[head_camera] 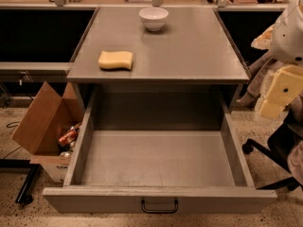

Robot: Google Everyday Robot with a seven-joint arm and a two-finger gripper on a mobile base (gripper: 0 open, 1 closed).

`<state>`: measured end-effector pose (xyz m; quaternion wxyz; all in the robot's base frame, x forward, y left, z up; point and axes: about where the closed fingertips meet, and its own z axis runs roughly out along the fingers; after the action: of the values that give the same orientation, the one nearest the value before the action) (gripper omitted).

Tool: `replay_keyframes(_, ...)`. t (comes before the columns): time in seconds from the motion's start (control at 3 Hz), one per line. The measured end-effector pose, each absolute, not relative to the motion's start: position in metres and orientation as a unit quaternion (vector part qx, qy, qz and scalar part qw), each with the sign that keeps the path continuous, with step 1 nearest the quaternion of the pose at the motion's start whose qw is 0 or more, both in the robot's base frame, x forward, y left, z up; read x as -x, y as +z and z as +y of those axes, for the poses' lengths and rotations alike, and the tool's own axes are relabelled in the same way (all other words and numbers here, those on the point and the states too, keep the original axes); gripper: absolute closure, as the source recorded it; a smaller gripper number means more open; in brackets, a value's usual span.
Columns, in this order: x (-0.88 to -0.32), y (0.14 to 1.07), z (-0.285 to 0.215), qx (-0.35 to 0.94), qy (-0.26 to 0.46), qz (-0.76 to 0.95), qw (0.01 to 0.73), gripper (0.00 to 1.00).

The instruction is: Place sponge into top drawer

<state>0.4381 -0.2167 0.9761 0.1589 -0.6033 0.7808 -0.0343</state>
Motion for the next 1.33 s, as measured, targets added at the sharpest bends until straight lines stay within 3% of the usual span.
replay_keyframes(0.67,-0.445,0.98,-0.212,0.605,-0.038,0.777,0.171,0.0)
replay_keyframes(1.33,-0.517,0.964,-0.147,0.604,0.022,0.761,0.234,0.0)
